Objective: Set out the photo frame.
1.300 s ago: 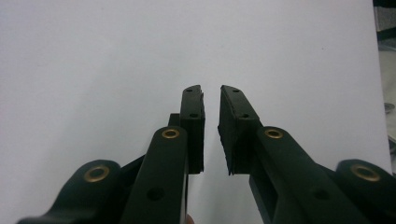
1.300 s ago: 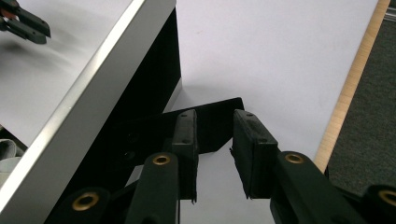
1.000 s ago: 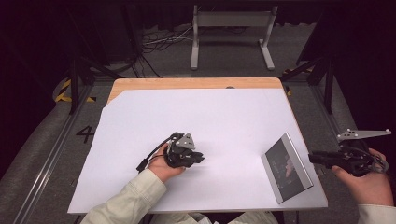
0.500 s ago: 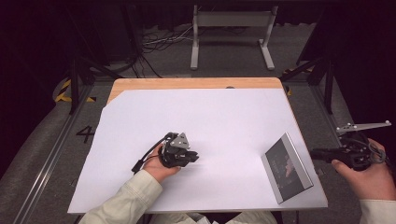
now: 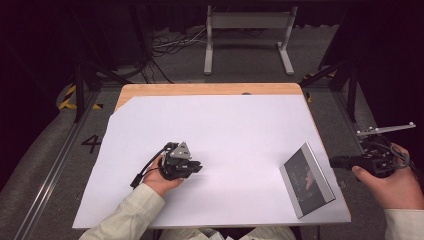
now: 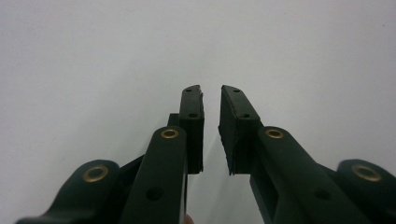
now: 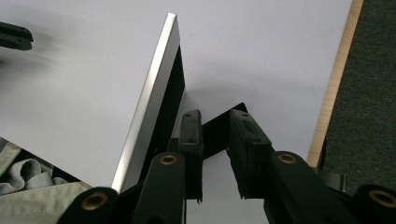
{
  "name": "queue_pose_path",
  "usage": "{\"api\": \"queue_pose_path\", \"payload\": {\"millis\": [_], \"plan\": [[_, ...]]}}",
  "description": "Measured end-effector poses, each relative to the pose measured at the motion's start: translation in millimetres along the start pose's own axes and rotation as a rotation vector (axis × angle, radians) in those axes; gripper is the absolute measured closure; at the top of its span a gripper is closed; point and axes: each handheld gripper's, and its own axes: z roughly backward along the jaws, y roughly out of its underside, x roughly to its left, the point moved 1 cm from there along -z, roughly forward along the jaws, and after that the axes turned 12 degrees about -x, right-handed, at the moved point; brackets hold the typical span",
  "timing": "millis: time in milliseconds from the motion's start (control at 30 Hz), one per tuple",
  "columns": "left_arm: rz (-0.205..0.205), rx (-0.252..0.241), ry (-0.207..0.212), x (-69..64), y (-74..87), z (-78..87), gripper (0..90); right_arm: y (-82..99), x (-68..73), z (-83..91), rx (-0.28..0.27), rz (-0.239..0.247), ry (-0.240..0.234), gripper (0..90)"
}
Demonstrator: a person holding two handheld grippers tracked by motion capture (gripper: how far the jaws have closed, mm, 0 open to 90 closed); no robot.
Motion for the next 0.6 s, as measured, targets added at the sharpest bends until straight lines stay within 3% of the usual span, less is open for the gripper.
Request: {"api": "queue_pose_path", "payload": {"millis": [600], "plan": [[-0.007, 0.006, -0.006, 1.5, 1.1, -0.4, 79.3, -8.1, 9.2, -0.1, 0.046, -0.048, -0.004, 74.5]]}}
